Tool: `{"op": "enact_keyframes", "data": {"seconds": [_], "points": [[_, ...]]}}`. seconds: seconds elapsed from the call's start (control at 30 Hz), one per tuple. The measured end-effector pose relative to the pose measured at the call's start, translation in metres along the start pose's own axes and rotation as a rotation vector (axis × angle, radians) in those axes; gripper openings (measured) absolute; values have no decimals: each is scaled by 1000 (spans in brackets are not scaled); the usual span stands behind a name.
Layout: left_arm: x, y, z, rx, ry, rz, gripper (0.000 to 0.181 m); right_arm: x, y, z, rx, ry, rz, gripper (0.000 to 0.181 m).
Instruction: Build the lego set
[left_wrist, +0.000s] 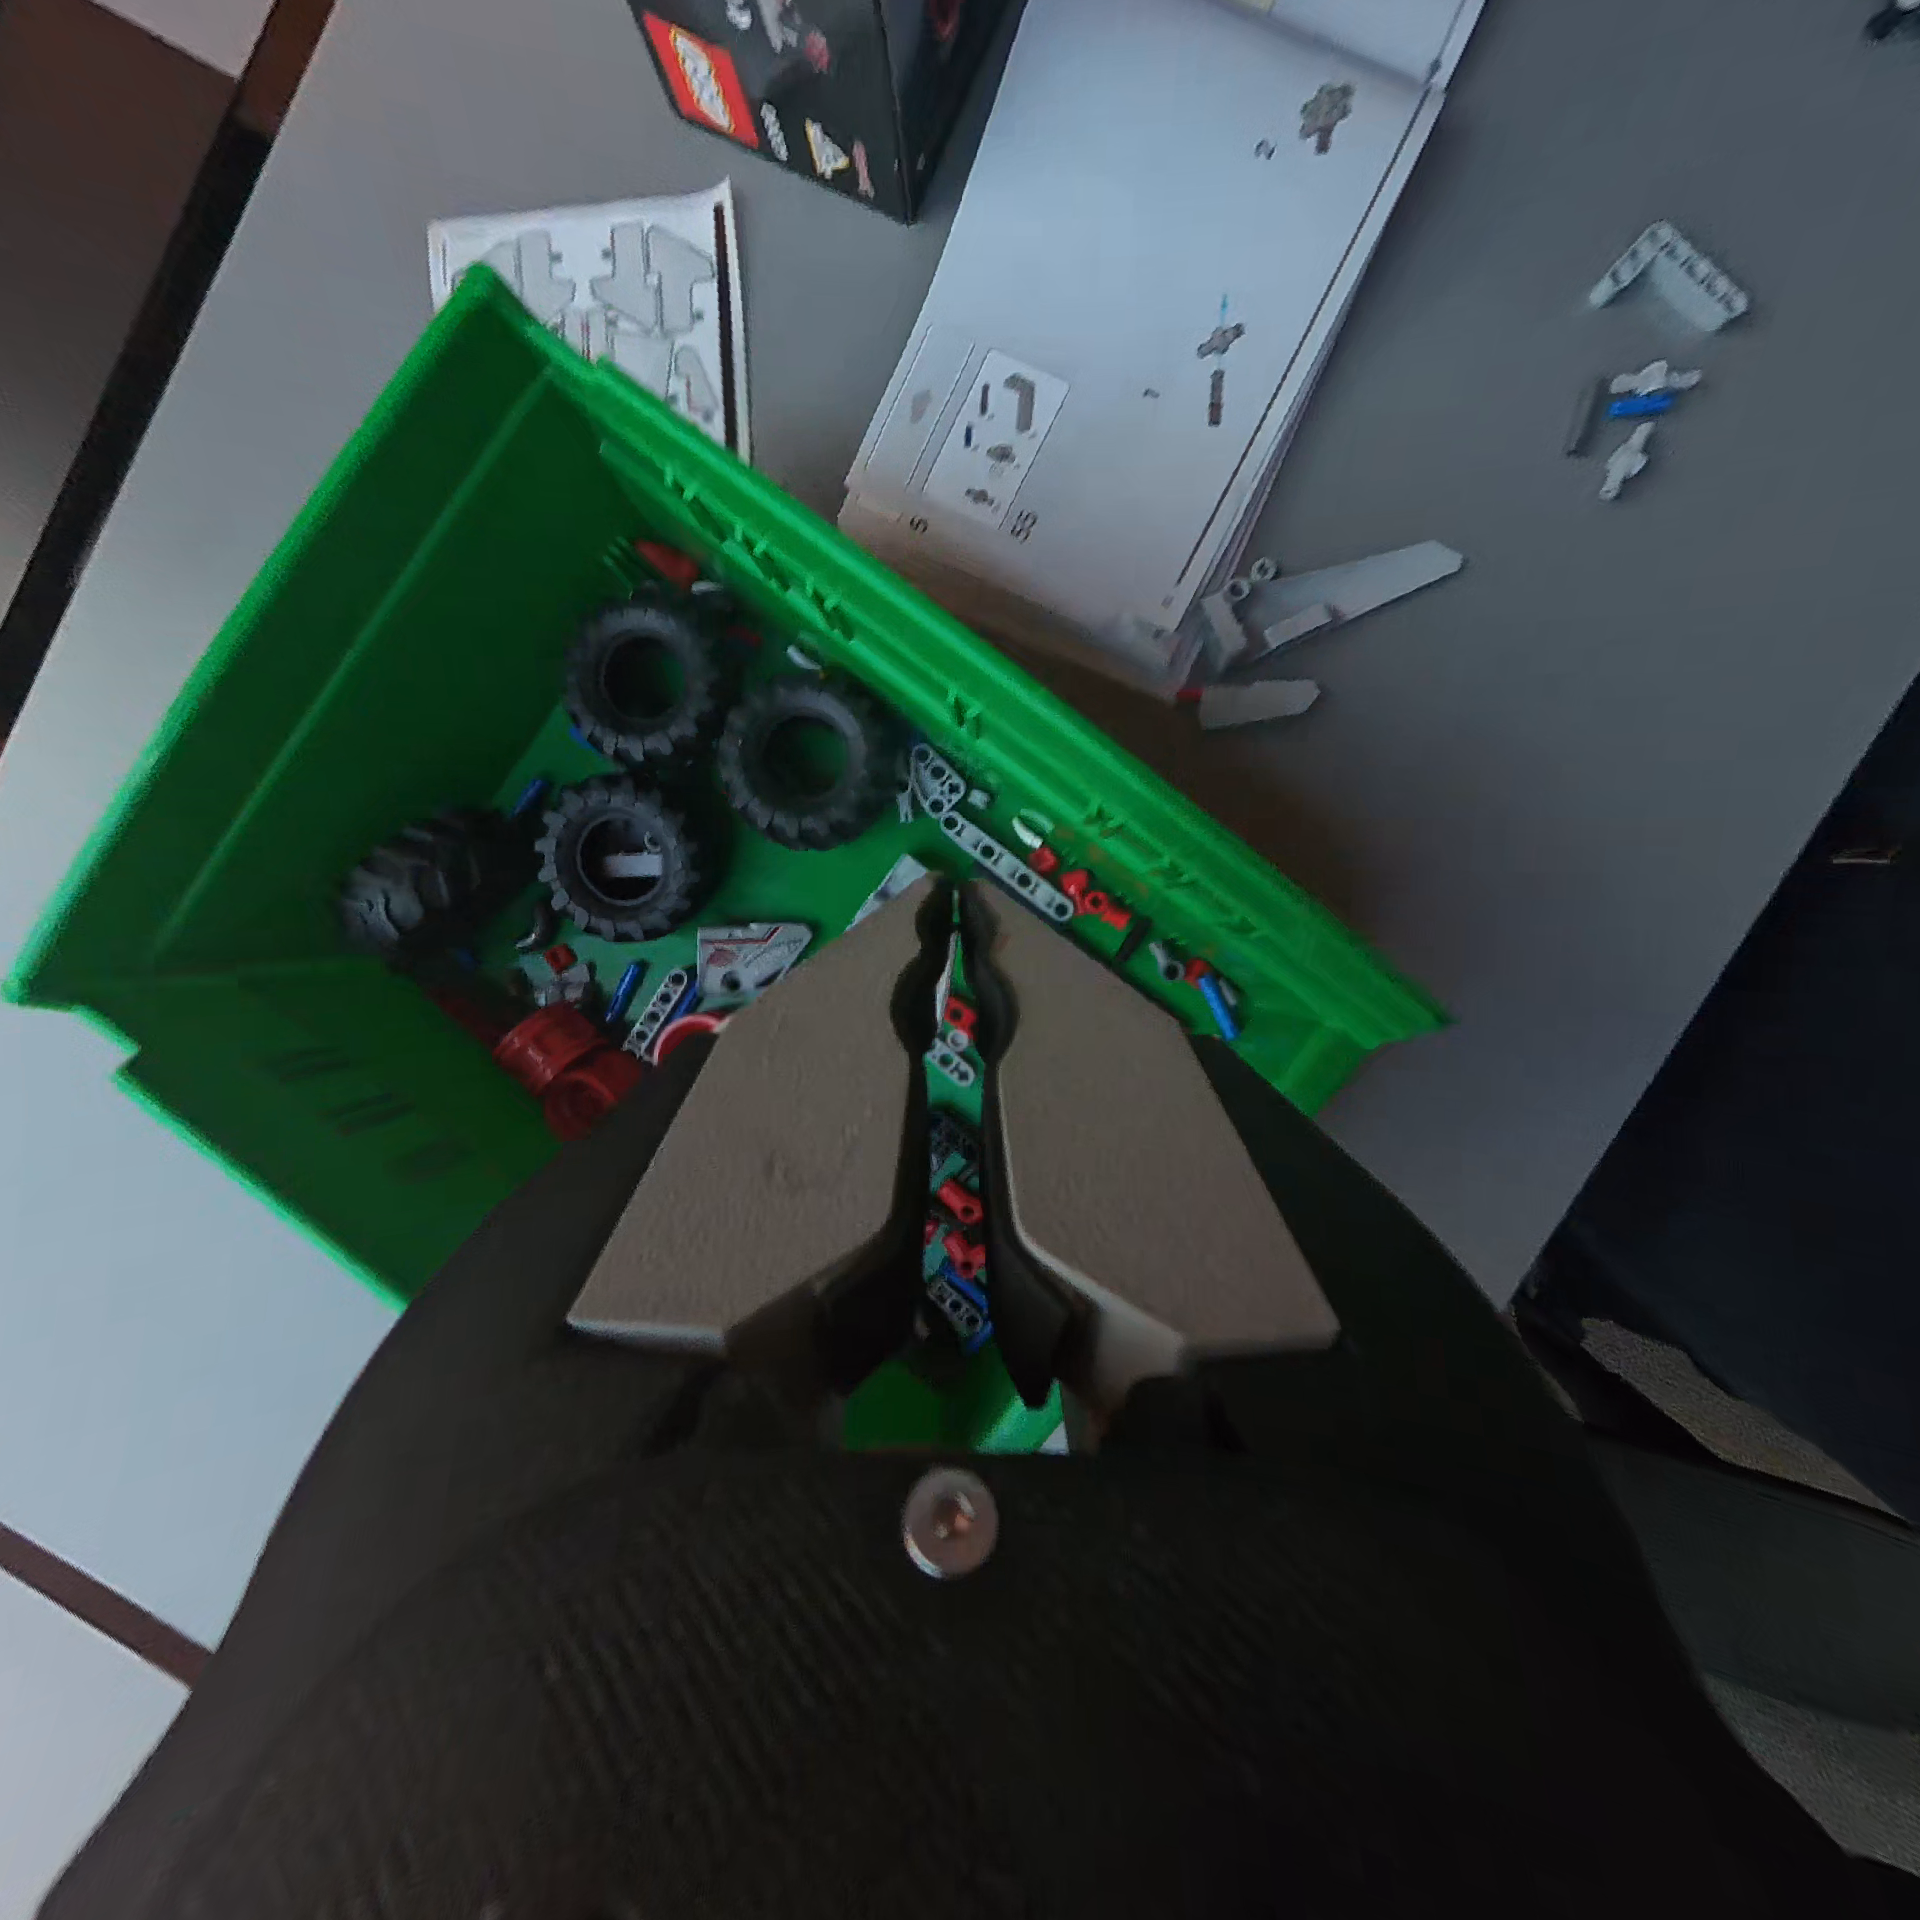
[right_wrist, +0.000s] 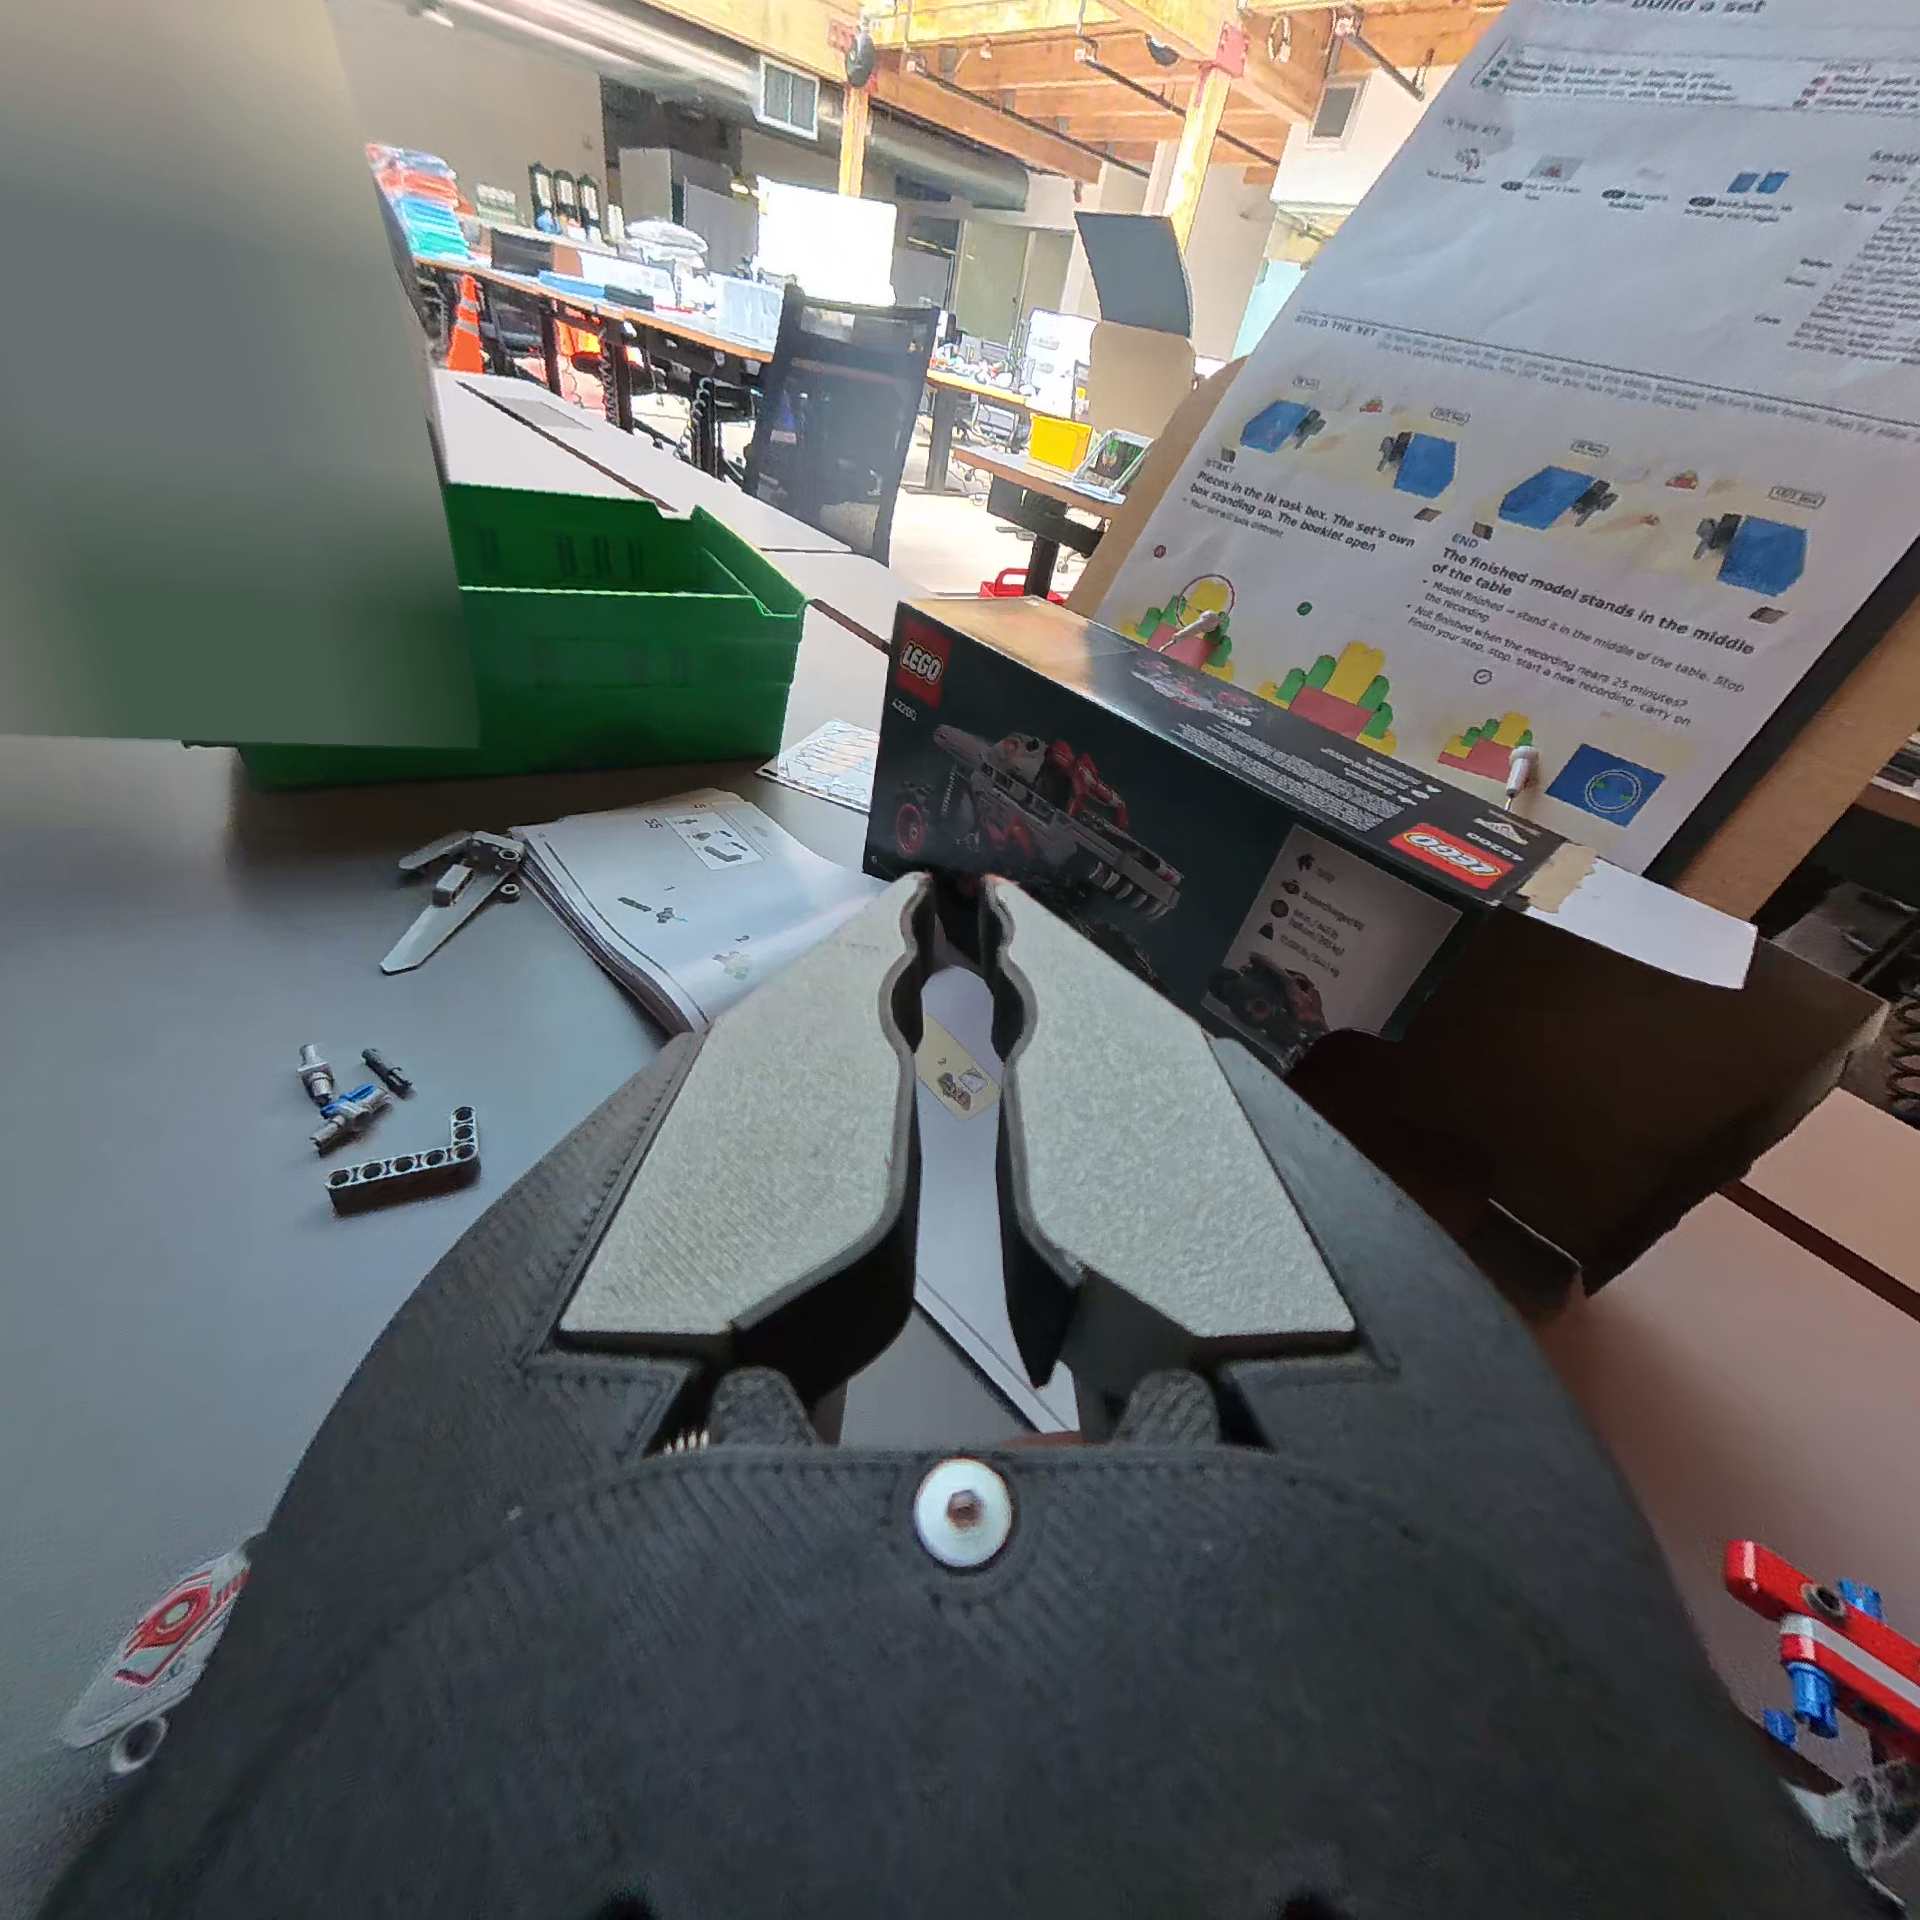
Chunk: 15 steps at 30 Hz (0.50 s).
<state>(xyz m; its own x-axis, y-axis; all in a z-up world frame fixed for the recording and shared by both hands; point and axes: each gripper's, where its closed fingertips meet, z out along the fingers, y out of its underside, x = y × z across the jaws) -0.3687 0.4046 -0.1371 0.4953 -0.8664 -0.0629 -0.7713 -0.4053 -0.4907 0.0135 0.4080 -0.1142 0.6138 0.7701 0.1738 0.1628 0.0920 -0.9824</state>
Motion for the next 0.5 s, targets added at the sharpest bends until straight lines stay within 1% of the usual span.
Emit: {"op": "enact_keyframes", "data": {"seconds": [0.13, 0.27, 0.4, 0.5], "points": [[27, -42, 2, 47, 56, 65, 0, -2, -5, -2, 27, -8, 15, 4], [62, -82, 16, 62, 118, 146, 0, -1, -7, -3, 45, -6, 26, 3], [108, -118, 44, 78, 209, 226, 0, 0, -6, -3, 44, -1, 38, 3], [136, -133, 80, 51, 241, 283, 0, 0, -3, -1, 39, -7, 47, 2]]}}
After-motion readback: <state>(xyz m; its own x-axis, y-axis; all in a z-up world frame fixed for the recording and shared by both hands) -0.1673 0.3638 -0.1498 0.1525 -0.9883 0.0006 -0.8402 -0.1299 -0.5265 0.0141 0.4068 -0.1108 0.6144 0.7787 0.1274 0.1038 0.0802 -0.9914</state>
